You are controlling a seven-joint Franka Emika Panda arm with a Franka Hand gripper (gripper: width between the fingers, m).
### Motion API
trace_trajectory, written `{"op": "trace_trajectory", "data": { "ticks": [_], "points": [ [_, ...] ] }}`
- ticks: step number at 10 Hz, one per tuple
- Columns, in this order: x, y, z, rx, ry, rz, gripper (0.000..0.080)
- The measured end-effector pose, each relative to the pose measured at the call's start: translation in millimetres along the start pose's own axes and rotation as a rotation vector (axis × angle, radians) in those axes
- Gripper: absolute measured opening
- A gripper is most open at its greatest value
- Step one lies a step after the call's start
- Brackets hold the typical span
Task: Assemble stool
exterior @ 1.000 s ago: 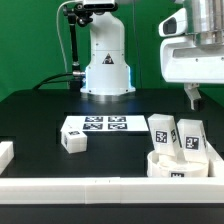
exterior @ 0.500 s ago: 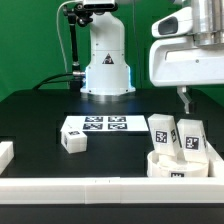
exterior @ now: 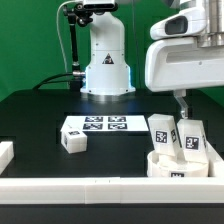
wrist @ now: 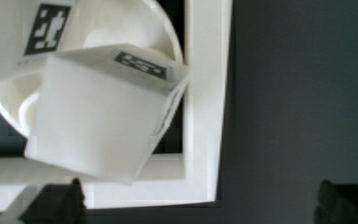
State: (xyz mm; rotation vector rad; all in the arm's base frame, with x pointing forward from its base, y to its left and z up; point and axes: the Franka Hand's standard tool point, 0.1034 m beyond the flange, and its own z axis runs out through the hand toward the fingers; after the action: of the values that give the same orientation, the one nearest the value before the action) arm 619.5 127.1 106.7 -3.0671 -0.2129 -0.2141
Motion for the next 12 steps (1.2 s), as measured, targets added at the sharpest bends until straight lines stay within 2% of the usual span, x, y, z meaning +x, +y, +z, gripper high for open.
{"op": "trace_trajectory", "data": {
  "ticks": [6,8,12],
  "points": [
    [0.0,9.0,0.2,-0.019,-0.006,-0.407,0.0649],
    [0.0,13.3,2.4,-0.043,-0.014,-0.673,0.0649],
    [-4.6,19.6,8.0,-0.050,-0.040,-0.954,0.0649]
  ]
}}
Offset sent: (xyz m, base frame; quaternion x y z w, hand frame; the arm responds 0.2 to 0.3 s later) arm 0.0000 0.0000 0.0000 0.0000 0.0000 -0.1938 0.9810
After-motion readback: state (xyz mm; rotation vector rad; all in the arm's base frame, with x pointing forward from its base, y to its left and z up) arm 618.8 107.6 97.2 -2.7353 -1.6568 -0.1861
